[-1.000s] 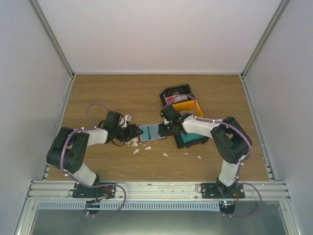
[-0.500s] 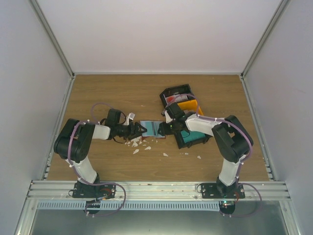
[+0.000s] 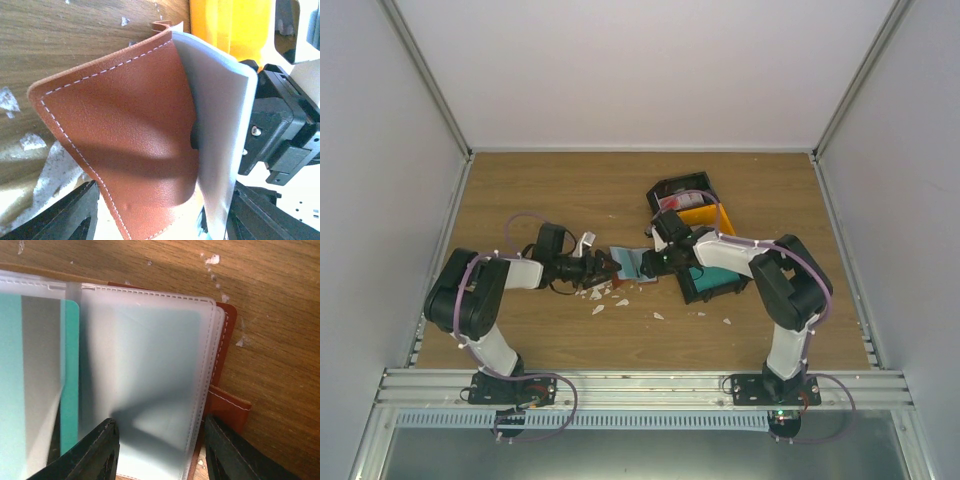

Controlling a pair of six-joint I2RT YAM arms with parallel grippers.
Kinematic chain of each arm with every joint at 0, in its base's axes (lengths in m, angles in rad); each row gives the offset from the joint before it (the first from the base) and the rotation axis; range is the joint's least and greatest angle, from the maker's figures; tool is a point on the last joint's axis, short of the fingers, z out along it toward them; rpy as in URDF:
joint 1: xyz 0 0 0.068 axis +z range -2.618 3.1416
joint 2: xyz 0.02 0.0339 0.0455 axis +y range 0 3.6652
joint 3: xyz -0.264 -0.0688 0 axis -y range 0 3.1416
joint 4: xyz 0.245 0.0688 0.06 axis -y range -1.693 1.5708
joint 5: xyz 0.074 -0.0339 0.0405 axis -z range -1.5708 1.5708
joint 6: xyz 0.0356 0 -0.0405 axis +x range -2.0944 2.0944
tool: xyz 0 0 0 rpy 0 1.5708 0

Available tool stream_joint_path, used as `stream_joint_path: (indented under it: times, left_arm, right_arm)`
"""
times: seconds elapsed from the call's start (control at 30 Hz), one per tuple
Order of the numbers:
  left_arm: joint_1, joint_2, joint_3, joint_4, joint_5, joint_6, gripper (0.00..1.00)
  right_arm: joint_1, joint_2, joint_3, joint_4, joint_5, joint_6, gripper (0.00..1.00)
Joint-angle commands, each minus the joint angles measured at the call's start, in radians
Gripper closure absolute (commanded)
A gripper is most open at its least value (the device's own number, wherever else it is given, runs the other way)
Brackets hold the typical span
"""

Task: Put the credit cards into the card holder
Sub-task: Close the card holder at the center of the board.

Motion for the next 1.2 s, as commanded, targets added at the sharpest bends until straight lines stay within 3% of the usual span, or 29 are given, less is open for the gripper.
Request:
stream_joint_path:
  times: [0.0,0.5,0.83,1.03,1.17]
  left_arm:
    - [-0.015,-0.055,-0.019,0.054,0.047,-0.024,0.3]
    - [-0.017,-0.098,-0.019,-0.013,0.042,0.002,0.24]
    - [-0.016,-0.148,-0.005,-0.07,0.026,0.033,0.12]
    - [-0.016,-0.159,0.001,-0.05,0.066,0.01,0.1]
    - [-0.04,-0.187,-0.04,0.12,0.106,-0.132,0.09]
  right_arm:
    - [0.049,0.076,0.01,-0.074,0.038,-0.015,0.52]
    - [0.092,0.085,0.052,-0.076,0.006,-0.083,0.38]
    - [0.092,0.089,0.039,-0.061,-0.019,-0.093,0.32]
    - [0.093,0.098,0.042,-0.058,-0.023,-0.101,0.31]
    - [0.093,0.104,0.044,-0.055,-0.029,-0.103,0.31]
